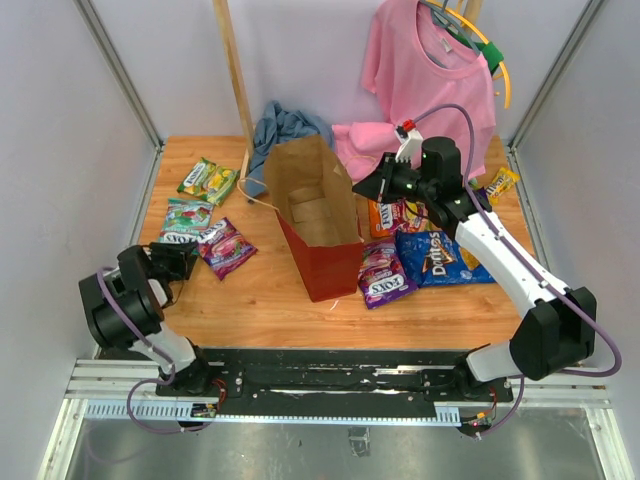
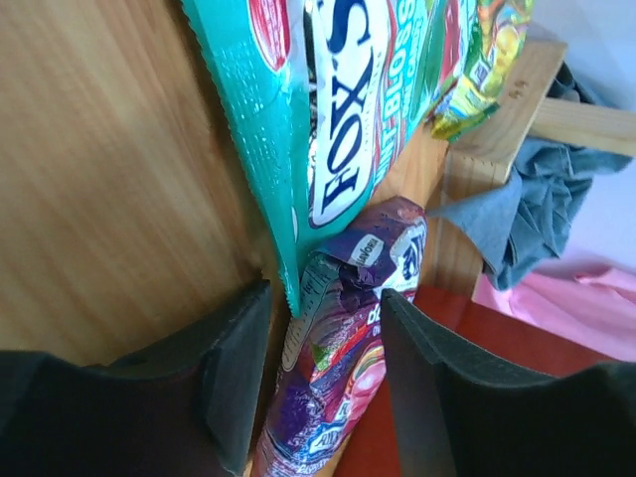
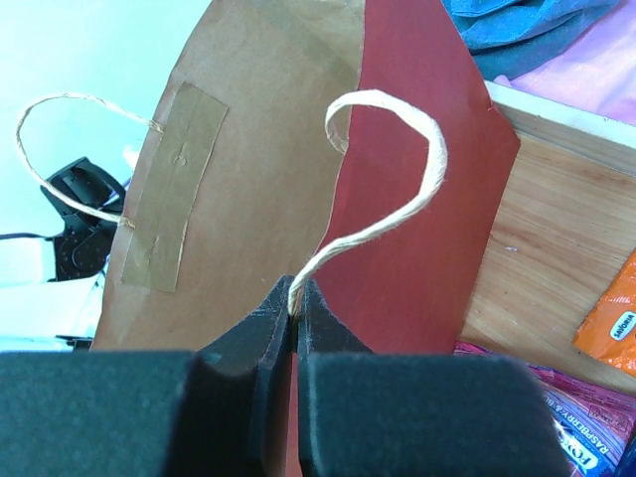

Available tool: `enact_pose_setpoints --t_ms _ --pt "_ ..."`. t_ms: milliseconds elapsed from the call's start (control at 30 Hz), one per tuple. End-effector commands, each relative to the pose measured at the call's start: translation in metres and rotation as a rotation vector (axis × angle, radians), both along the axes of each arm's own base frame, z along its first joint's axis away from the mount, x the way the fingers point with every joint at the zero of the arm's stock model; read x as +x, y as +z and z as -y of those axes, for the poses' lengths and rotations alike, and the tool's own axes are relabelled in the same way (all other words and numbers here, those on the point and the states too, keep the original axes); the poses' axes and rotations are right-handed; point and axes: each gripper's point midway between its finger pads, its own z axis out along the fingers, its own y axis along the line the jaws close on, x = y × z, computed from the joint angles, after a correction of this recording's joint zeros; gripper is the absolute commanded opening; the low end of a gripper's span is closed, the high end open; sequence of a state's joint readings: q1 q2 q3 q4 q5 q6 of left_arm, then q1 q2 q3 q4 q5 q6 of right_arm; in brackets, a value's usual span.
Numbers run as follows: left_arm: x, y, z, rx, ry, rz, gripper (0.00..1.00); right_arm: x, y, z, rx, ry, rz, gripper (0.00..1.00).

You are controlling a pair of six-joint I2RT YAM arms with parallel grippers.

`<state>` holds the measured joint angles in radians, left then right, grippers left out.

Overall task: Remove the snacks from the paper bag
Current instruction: Adjust the snack at the center of the board.

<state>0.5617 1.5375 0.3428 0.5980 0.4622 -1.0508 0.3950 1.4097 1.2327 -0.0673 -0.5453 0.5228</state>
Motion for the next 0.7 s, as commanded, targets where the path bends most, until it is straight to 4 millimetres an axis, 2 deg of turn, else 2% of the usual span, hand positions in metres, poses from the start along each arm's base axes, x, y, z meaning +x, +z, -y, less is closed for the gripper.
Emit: enact_pose_setpoints --t_ms 0,267,467,667 --pt "0.009 0.011 0.018 -0.125 -0.066 0.125 0.52 0.002 -0.014 0.01 -0.035 -0.024 -0.017 0.01" --pt "0.009 0.003 0.019 -0.203 -0.032 0.167 0.4 0.004 -0.017 0.01 -0.039 -0.025 -0.022 0.01" --pt "0.006 0.006 0.016 -0.217 -0.01 0.199 0.22 0.005 -0.019 0.009 -0.039 -0.021 -0.028 0.01" --pt "0.005 0.02 0.017 -0.17 -0.032 0.228 0.01 0.006 -0.021 0.006 -0.029 -0.017 -0.035 0.01"
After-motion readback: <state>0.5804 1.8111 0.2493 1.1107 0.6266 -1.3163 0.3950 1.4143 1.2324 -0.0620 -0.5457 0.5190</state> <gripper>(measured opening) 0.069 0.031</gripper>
